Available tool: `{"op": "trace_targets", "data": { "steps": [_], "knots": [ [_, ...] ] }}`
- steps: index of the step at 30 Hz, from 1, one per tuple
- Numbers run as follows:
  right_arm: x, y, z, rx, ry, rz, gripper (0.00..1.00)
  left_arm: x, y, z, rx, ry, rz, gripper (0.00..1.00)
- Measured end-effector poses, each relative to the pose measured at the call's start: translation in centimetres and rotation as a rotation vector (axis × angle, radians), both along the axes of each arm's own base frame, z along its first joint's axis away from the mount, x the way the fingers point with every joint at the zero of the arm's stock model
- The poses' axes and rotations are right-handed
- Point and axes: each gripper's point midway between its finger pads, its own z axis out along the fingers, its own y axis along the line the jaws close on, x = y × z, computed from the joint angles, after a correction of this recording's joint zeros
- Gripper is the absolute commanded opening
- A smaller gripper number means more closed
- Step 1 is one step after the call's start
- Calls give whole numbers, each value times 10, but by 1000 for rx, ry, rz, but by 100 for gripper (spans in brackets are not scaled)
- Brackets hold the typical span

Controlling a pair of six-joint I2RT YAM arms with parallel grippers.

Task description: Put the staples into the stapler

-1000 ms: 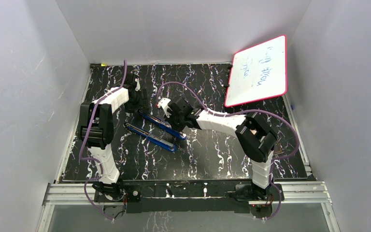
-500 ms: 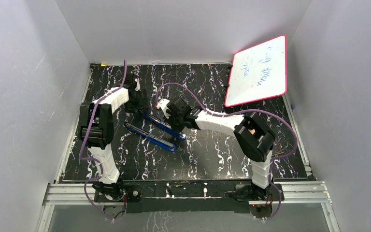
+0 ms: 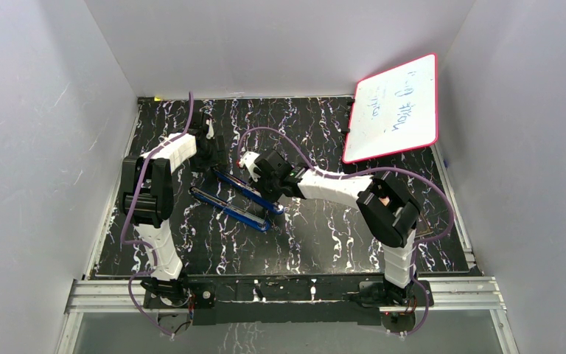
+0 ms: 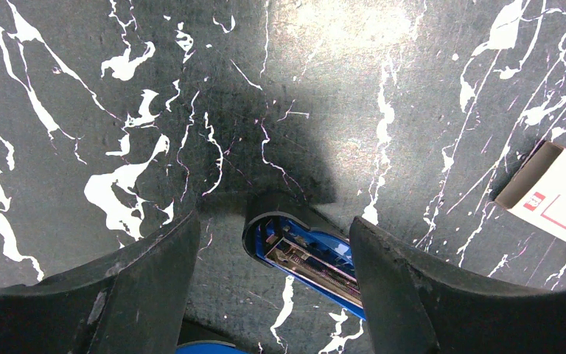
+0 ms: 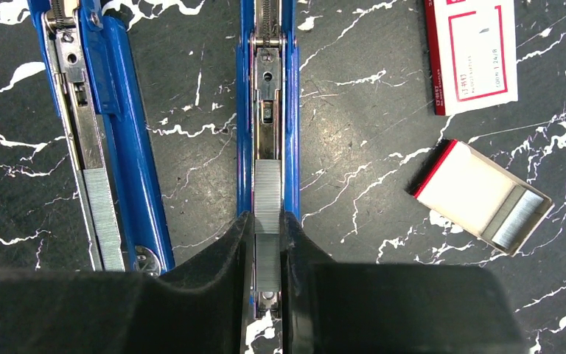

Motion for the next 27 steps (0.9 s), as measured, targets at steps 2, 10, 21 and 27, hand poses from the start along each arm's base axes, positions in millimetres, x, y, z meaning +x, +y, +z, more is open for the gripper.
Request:
{"op": "trace_targets", "data": {
  "steps": [2, 10, 21, 27],
  "knots": [
    [0, 0, 0, 10, -3, -2, 30, 0, 0, 0, 0, 0, 0, 72],
    [-1, 1, 11, 70, -26, -16, 47, 0, 0, 0, 0, 0, 0, 72],
    [10, -7, 35, 157, -68, -86, 38, 0, 0, 0, 1, 0, 0, 72],
    [11, -13, 30, 142, -47, -90, 40, 0, 0, 0, 1, 0, -2, 72]
  ]
}}
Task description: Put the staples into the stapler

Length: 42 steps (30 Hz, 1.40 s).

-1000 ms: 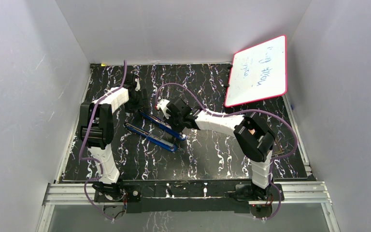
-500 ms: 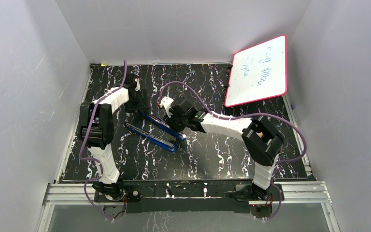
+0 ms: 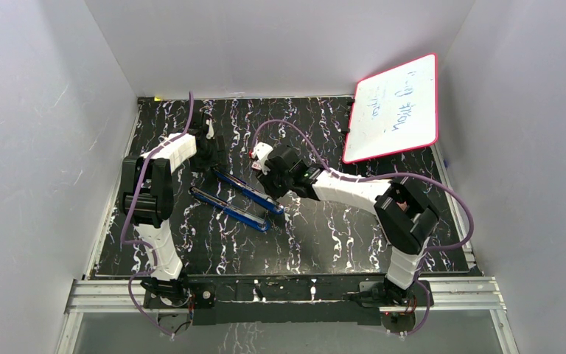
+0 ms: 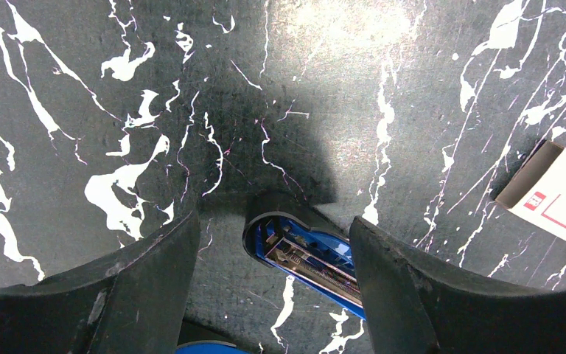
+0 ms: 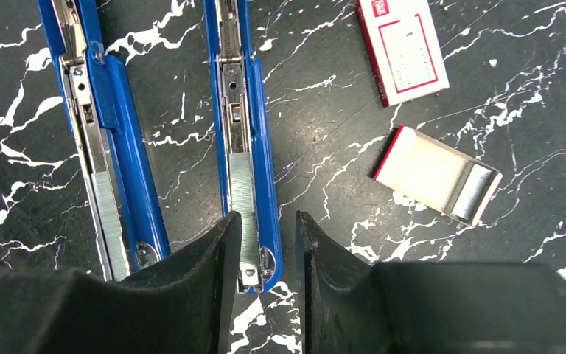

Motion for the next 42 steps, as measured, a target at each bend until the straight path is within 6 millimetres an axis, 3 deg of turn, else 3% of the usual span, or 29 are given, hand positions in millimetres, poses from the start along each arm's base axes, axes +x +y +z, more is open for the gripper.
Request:
{"op": "trace_targets", "data": {
  "steps": [7, 15, 42],
  "knots": [
    [-4, -1, -9, -18, 25, 6, 38, 0, 0, 0, 0, 0, 0, 72],
    [-8, -7, -34, -76, 71, 7, 38, 0, 0, 0, 0, 0, -1, 72],
    [-4, -3, -35, -75, 67, 4, 39, 0, 0, 0, 0, 0, -1, 72]
  ]
}}
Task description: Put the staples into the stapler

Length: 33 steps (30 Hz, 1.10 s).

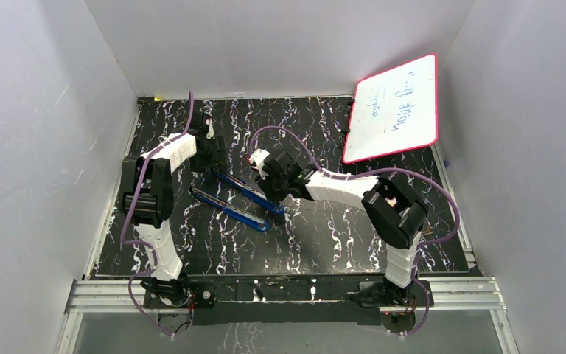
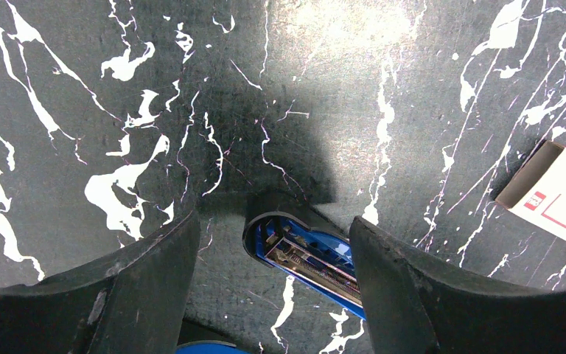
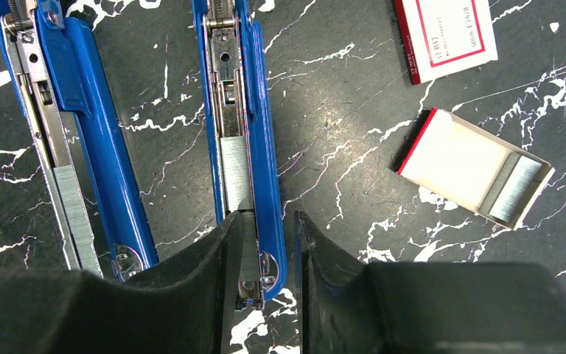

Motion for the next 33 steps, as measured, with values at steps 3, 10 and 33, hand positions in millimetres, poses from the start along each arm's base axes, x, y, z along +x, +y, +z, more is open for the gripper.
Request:
{"op": "trace_targets", "data": {
  "steps": [3, 10, 33],
  "knots": [
    [0, 0, 0, 1, -1, 0, 39, 0, 0, 0, 0, 0, 0, 72],
    [3, 4, 0, 5, -4, 1, 39, 0, 0, 0, 0, 0, 0, 72],
    [-9, -10, 34, 101, -79, 10, 48, 3, 0, 1, -2, -14, 0, 75]
  ]
}}
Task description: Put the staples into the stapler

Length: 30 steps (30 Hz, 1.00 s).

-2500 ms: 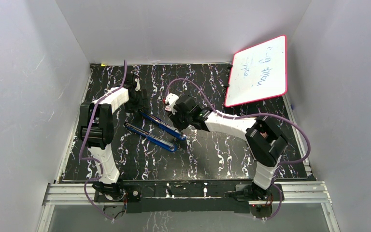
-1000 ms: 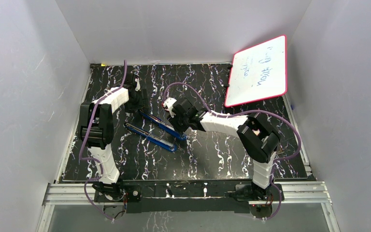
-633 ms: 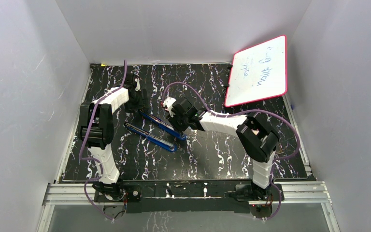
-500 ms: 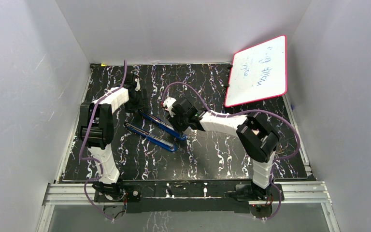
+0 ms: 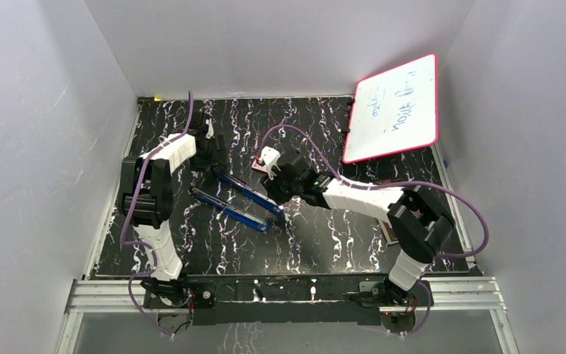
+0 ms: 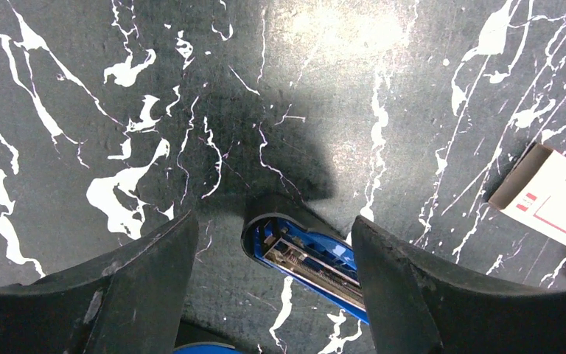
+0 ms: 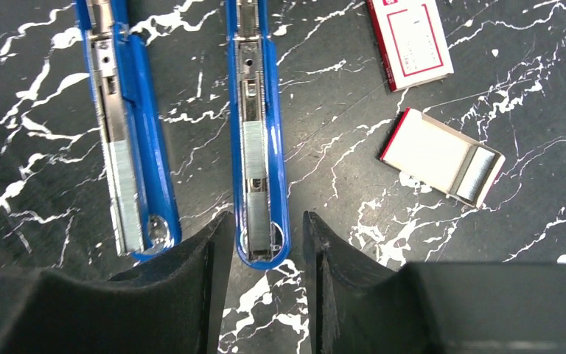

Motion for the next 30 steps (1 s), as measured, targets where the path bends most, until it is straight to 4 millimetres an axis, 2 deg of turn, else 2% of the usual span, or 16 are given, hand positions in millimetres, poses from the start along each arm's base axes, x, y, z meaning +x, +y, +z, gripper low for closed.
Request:
{"op": "trace_targets", "data": {
  "steps": [6, 12, 13, 17, 20, 24, 30],
  "knots": [
    [-13, 4, 11, 65, -26, 86, 49, 1, 0, 14, -10, -45, 8, 77],
    [-37, 12, 1, 103, -9, 230, 50, 6, -3, 56, -49, -150, 51, 80],
    [-41, 13, -1, 102, -6, 244, 51, 4, -2, 69, -58, -182, 68, 81],
    [-53, 24, 2, 128, -17, 300, 52, -9, 2, 87, -69, -229, 109, 86],
    [-60, 35, 3, 145, -30, 325, 56, -27, 7, 91, -70, -239, 152, 88],
    [-70, 45, -10, 138, -13, 333, 57, -45, 12, 84, -69, -222, 196, 88],
    [-79, 50, -24, 114, 11, 308, 56, -58, 17, 74, -57, -195, 230, 89]
  ]
}}
